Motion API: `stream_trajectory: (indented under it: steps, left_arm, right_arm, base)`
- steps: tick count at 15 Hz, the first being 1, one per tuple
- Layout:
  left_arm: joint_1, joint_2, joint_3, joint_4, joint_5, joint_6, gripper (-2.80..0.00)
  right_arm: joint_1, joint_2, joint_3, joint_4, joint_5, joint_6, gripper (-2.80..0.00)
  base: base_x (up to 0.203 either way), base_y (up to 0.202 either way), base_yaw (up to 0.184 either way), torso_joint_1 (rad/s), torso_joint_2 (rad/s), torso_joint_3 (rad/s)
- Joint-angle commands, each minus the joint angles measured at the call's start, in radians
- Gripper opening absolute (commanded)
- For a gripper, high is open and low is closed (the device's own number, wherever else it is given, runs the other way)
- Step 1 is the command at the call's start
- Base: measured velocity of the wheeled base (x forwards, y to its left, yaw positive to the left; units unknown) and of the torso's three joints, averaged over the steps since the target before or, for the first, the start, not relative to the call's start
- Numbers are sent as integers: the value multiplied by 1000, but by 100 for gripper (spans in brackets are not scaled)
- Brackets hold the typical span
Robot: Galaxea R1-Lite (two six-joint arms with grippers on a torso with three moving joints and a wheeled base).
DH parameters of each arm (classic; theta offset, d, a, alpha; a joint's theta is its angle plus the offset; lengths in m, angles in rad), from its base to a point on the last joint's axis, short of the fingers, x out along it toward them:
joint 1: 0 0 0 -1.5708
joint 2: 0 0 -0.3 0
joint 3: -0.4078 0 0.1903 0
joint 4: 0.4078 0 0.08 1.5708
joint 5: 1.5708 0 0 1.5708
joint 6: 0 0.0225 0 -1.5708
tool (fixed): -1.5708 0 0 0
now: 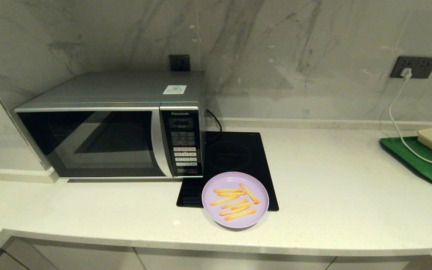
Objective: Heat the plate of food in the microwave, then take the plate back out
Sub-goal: Open the microwave oven
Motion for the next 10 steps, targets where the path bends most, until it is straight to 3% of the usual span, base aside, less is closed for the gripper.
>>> stream_trajectory:
  steps: [1,3,5,7,10]
  left_arm:
    - [-196,299,-62,20,-79,-105,0]
    - [-281,450,-73,-96,-153,-189,0]
    - [-310,573,-88,-234,-217,-223,0]
    - [-314,681,-163,-307,-239,-227,0]
    - [-261,791,-393,-309,-256,-176,0]
  right_arm:
    - [0,1,0,1,0,1,-280]
    - [0,1,0,1,0,1,-280]
    - [1,1,0,1,0,1,-280]
    - [0,1,0,1,0,1,-280]
    - [0,1,0,1,0,1,-280]
  base:
    - [0,0,0,0,0,0]
    - [0,0,0,0,0,0]
    - [0,0,0,0,0,0]
    - [0,0,0,0,0,0]
    - [0,0,0,0,0,0]
